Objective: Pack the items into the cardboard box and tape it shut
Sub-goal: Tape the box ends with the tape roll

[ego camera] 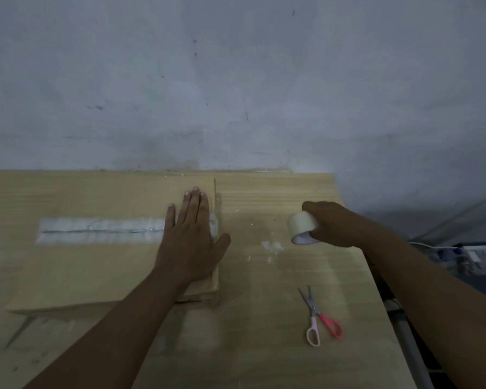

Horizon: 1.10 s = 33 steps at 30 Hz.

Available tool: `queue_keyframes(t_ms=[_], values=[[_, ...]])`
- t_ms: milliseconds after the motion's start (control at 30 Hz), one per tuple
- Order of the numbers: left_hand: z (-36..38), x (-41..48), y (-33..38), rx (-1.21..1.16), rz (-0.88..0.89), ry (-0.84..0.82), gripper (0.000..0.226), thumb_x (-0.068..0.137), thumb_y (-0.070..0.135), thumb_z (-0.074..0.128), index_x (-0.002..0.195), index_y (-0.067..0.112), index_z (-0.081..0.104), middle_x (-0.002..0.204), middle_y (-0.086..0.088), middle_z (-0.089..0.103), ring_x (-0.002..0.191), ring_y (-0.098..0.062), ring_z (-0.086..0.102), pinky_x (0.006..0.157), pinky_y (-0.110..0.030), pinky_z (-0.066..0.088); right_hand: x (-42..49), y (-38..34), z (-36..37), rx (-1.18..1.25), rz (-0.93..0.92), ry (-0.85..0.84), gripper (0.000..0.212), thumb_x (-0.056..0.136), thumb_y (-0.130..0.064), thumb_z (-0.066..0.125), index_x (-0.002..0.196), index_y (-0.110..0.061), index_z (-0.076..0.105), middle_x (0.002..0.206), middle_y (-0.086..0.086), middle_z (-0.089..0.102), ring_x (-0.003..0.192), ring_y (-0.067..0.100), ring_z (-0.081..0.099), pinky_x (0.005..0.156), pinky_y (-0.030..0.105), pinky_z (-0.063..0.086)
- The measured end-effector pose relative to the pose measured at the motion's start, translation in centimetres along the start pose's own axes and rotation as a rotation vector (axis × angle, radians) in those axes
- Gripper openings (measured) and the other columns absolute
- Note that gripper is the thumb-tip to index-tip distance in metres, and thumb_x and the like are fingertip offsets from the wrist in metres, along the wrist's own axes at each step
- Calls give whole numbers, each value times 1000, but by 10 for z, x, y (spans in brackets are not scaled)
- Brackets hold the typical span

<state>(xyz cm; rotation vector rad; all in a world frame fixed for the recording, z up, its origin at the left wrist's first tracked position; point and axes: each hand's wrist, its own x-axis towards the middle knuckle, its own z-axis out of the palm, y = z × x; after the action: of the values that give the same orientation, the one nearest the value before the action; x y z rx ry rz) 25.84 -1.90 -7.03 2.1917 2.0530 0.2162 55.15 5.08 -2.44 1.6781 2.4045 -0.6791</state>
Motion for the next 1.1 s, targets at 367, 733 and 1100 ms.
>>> queue_keyframes(t_ms=[367, 733, 1100], values=[[-29, -20, -25, -1080, -33, -52, 51, 93, 45, 42, 133, 18, 58, 142, 3, 52, 136, -7, 42, 118, -33, 26, -15, -94, -5, 850, -66, 297, 11, 91, -11, 58, 101, -13, 56, 100, 16, 61, 94, 34, 59, 76, 38, 43], [-98, -41, -111, -1727, -613, -248, 57, 99, 55, 32, 100, 8, 63, 105, -13, 72, 101, -27, 67, 81, -34, 53, 21, -265, 28, 824, -175, 309, 14, 91, -9, 55, 105, -8, 51, 102, 16, 57, 94, 32, 57, 68, 41, 47], [-139, -52, -241, -1436, -690, -53, 31, 91, 24, 66, 99, -6, 68, 87, -16, 70, 70, -29, 69, 67, -38, 61, 77, -393, 53, 603, -251, 291, 54, 58, -54, 47, 92, -13, 45, 84, 1, 54, 74, 16, 51, 57, 30, 38]])
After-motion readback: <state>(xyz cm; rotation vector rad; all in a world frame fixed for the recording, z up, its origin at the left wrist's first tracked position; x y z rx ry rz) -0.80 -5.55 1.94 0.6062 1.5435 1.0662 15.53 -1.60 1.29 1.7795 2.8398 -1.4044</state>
